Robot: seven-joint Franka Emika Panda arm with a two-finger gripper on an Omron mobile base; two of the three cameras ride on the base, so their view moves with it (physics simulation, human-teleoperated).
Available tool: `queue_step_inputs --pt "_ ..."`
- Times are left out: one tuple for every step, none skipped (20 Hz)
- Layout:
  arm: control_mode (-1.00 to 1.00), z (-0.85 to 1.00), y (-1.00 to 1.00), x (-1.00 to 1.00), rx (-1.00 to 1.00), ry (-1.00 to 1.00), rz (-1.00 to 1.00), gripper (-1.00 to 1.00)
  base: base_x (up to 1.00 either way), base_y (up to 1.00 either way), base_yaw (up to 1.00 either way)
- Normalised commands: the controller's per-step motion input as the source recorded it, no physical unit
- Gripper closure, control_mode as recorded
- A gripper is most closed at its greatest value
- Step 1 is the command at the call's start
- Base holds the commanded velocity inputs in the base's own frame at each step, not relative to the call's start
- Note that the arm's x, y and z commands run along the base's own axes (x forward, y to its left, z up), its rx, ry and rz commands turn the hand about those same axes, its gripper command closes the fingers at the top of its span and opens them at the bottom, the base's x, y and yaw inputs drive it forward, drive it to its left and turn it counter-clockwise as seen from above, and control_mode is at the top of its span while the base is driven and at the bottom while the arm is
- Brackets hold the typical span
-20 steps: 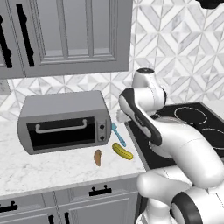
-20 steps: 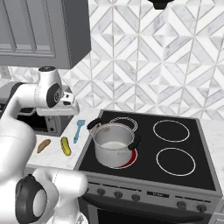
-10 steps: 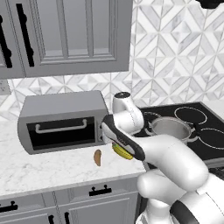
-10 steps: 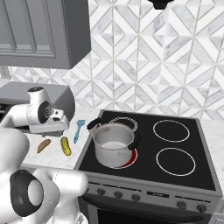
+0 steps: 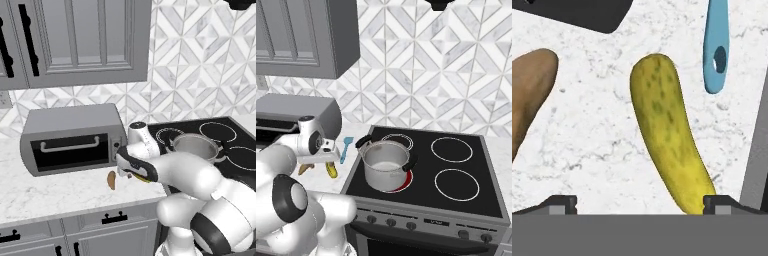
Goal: Put the sweet potato and cucumber in the pot. Retrieve the spatula and lightly stir the vegetables in the pot.
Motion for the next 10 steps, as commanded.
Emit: queue_step_inputs --pt "-1.00 -0.48 0.00 0.36 0.00 0.00 0.00 -1.00 0.00 0.00 0.00" --pt "-1.00 -0.46 0.00 0.36 0.00 0.00 0.00 -1.00 0.00 0.00 0.00" --pt "-1.00 -0.36 0.00 0.37 0.00 0.00 0.00 -1.00 0.00 0.00 0.00" --pt "-1.00 -0.34 0.00 0.34 0.00 0.00 0.00 -1.00 0.00 0.00 0.00" --pt "-1.00 -0.27 0.00 0.33 0.00 0.00 0.00 -1.00 0.00 0.00 0.00" --pt "-1.00 -0.22 -0.04 0.36 0.00 0.00 0.00 -1.00 0.00 0.00 0.00" --pt "-1.00 -0.16 -0.09 0.31 0.00 0.00 0.00 -1.00 0.00 0.00 0.00" --pt "-1.00 -0.09 -0.16 0.28 0.00 0.00 0.00 -1.00 0.00 0.00 0.00" --pt "-1.00 -0.11 -0.15 0.26 0.00 0.00 0.00 -1.00 0.00 0.00 0.00" --pt "-1.00 -0.12 -0.12 0.28 0.00 0.00 0.00 -1.00 0.00 0.00 0.00"
